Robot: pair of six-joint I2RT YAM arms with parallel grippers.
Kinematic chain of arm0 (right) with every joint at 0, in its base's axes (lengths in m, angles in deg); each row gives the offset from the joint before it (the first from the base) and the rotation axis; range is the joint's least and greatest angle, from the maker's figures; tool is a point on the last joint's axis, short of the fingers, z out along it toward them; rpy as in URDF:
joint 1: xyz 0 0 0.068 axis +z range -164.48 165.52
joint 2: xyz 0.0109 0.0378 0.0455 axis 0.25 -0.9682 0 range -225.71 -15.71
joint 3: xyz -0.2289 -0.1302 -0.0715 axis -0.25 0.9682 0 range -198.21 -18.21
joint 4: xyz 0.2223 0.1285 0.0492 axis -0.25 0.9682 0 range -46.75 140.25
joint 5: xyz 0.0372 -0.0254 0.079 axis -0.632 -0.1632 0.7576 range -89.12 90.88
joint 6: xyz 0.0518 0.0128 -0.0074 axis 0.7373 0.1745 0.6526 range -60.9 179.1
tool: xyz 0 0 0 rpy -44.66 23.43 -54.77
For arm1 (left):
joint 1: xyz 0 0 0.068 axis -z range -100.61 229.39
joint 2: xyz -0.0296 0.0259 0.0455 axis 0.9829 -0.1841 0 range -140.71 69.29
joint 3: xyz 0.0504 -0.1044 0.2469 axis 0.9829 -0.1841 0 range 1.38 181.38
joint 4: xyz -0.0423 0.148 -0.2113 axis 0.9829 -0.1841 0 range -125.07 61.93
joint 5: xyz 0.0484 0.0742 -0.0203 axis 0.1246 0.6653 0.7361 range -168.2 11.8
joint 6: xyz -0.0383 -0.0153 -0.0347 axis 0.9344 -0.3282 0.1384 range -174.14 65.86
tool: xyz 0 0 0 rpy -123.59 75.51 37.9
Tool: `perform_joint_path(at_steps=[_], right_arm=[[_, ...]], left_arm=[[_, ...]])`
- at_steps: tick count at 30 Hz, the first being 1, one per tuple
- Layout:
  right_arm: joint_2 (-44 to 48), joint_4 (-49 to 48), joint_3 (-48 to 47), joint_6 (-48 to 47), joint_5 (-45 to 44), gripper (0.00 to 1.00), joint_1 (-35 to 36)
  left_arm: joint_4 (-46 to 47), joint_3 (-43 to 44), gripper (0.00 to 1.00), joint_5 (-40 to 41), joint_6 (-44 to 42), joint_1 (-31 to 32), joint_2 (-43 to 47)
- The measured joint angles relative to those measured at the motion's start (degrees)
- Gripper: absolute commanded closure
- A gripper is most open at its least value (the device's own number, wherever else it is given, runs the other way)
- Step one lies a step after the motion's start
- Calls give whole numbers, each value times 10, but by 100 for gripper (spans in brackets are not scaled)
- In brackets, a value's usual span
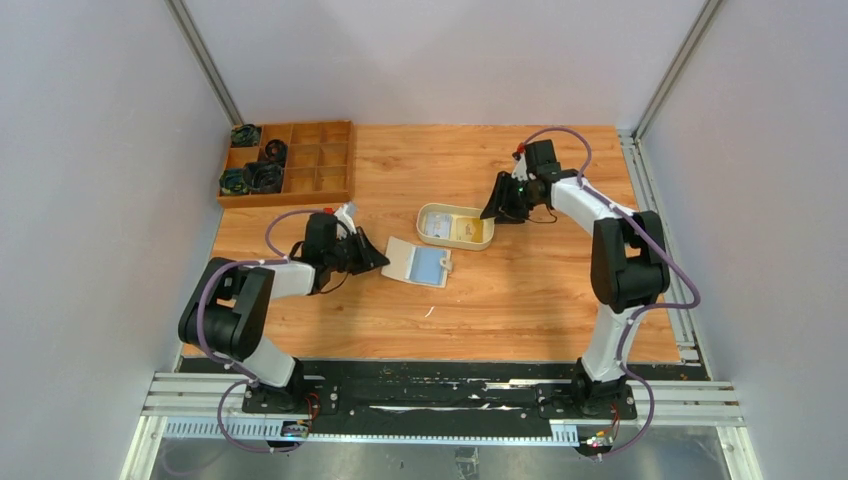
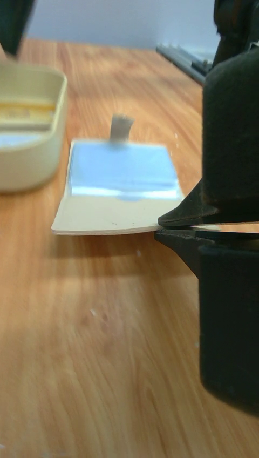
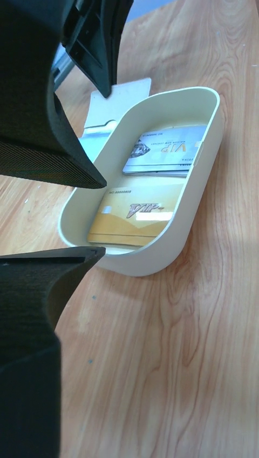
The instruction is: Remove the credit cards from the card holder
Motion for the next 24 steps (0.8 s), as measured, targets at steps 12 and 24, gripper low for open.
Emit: perform_joint_path(at_steps=[12, 24], right_arm=[[41, 57, -25, -53, -97, 59, 5], [-2, 79, -31, -72, -129, 65, 42]], left_arm=[[-163, 56, 53, 99, -75, 50, -14], [-285, 99, 33, 174, -106, 54, 17]])
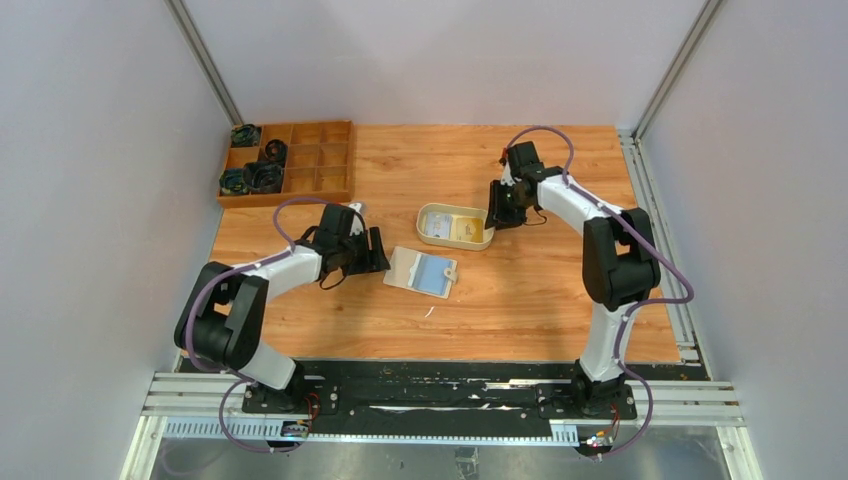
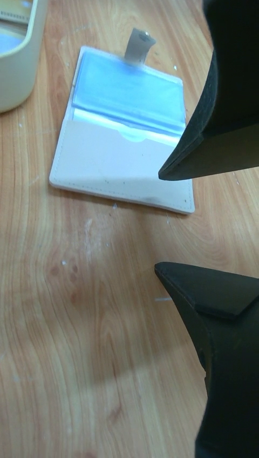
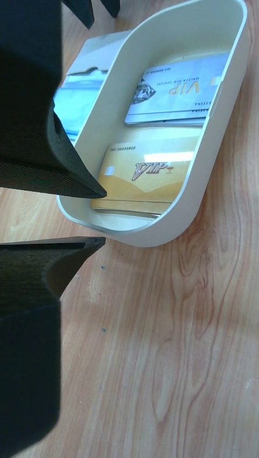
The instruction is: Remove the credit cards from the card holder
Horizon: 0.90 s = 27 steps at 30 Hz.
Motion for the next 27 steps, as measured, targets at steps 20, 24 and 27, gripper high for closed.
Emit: perform_joint_path(at_steps=[20, 24, 27], right_arm=[[-43, 26, -31, -2, -33, 85, 8], [-52, 29, -45, 1, -38, 87, 8], [-57, 34, -53, 4, -39, 87, 8]], left_arm=[[-86, 18, 33, 40, -5, 0, 28], [-92, 21, 33, 41, -6, 0, 35], [-95, 21, 33, 42, -6, 0, 39]])
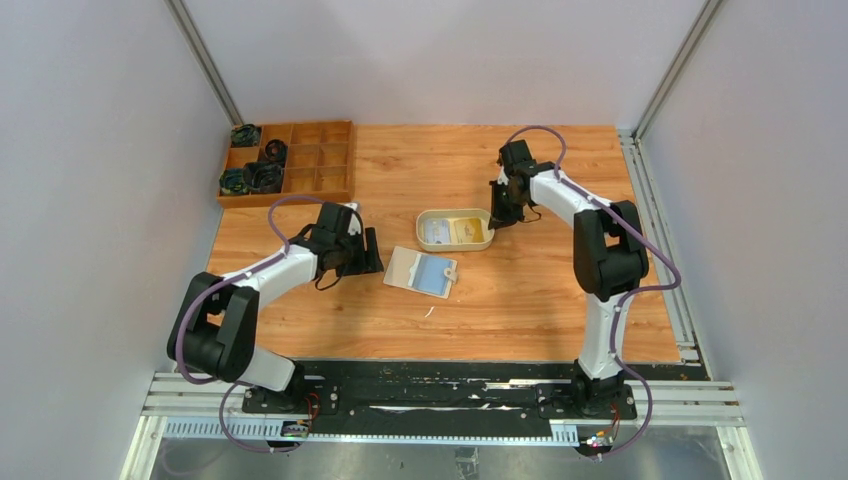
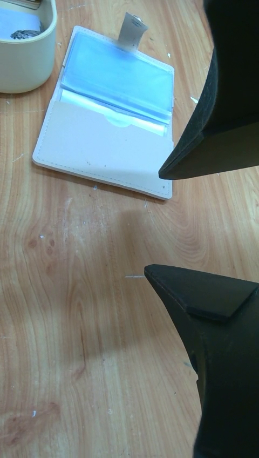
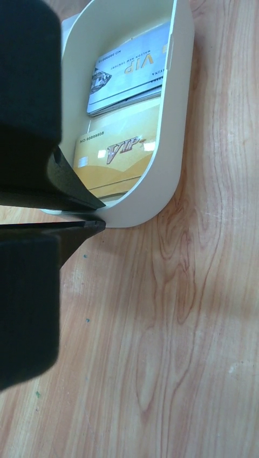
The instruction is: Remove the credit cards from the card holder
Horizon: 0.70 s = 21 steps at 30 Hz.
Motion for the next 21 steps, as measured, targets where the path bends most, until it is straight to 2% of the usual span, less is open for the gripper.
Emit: perform_joint_path(at_steps=[17, 18, 21], right_arm=[[-46, 22, -72, 40, -19, 91, 0], [-50, 23, -78, 40, -19, 89, 0], [-68, 31, -107, 41, -19, 75, 0]], left_arm=[[-12, 4, 32, 0, -1, 0, 19], [-13, 4, 32, 0, -1, 0, 22], [-20, 7, 30, 0, -1, 0, 33]])
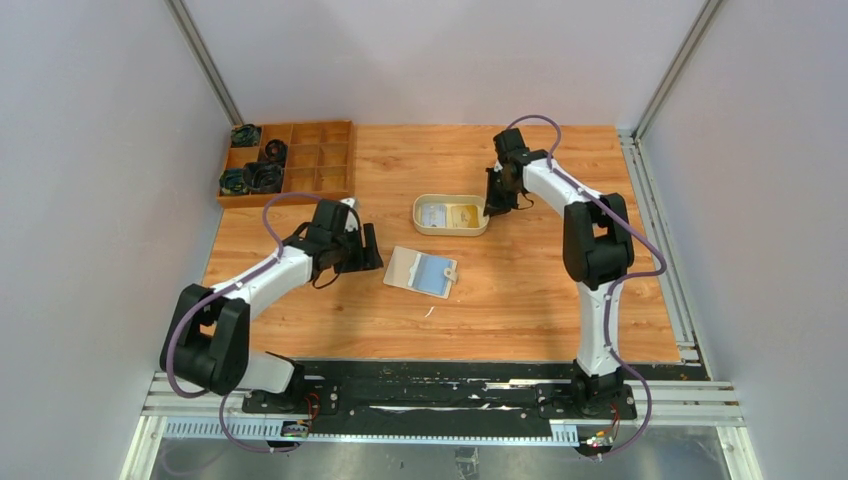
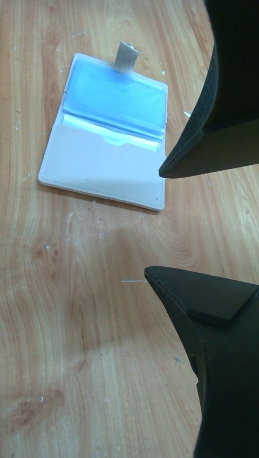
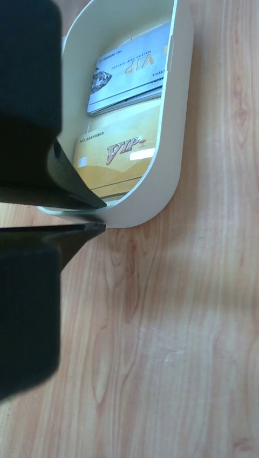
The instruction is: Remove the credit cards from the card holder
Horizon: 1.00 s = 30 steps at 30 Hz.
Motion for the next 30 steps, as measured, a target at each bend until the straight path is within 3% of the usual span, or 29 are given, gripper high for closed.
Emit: perform_joint_path(at_steps=[4, 9, 13, 19, 30], right_arm=[[-7, -1, -15, 0, 6, 64, 0], [-2, -2, -16, -8, 18, 50, 0], [30, -3, -15, -21, 27, 37, 0], [129, -34, 1, -40, 59, 35, 0], [305, -180, 170, -52, 134, 30, -7]], left_arm=[[-8, 5, 24, 1, 0, 0, 13], [-31, 18, 1, 10, -2, 0, 35], [-59, 52, 0, 15, -3, 0, 49], [-99, 113, 0, 31, -10, 0, 63], [-149, 217, 0, 86, -50, 0, 79]])
